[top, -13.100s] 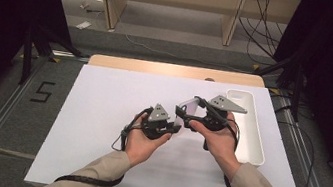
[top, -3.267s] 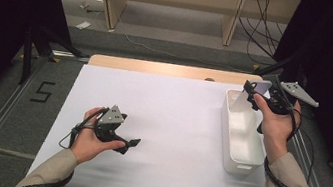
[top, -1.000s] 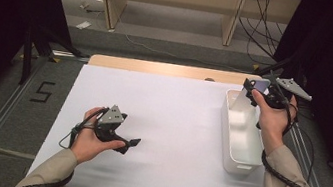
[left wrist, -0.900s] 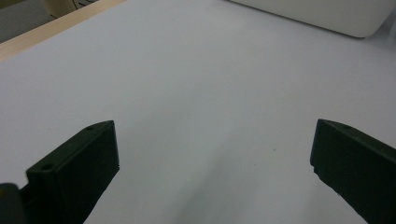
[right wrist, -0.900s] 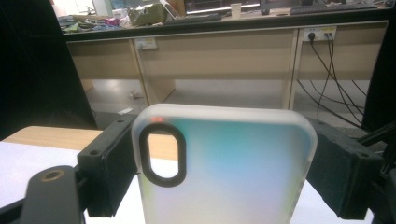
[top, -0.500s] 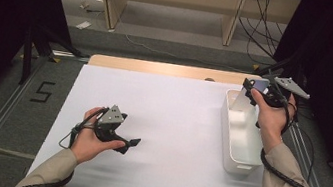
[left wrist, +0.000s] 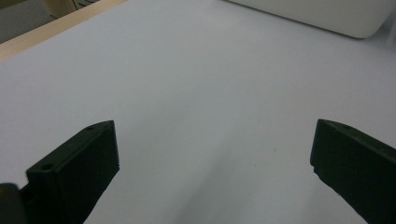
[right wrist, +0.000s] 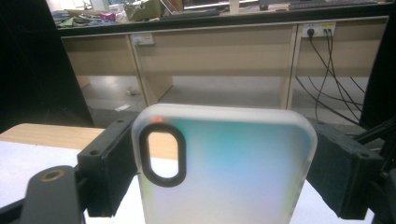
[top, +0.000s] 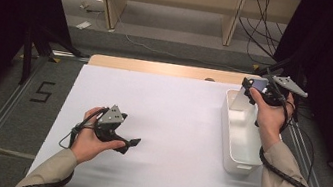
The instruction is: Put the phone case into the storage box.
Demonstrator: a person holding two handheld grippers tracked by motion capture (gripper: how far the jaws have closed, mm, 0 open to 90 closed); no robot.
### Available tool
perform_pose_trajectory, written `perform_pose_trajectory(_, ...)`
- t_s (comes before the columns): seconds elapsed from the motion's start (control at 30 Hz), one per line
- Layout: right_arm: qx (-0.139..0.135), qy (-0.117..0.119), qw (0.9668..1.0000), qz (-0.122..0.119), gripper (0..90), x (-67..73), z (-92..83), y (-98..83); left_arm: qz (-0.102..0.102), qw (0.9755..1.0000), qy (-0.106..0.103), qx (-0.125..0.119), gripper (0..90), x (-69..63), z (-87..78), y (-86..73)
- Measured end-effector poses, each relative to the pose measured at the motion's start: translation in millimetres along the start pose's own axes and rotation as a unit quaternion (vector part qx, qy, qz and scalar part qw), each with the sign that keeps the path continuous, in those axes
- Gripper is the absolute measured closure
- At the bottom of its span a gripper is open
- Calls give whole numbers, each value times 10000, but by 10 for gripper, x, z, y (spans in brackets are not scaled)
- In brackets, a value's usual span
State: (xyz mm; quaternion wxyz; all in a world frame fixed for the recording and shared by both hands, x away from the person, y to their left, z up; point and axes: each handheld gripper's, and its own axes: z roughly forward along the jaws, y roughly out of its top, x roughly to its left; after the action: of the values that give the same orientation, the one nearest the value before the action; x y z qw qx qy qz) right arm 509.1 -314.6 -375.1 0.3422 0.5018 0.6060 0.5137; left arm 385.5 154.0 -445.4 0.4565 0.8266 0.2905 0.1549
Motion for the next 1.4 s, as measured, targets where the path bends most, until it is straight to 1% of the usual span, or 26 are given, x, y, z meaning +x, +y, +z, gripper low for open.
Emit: perform_pose_trajectory(1.4,135,-66,9997,-201,180,21,191,-38,-13,10000,-7,-6,6,1,8,-3)
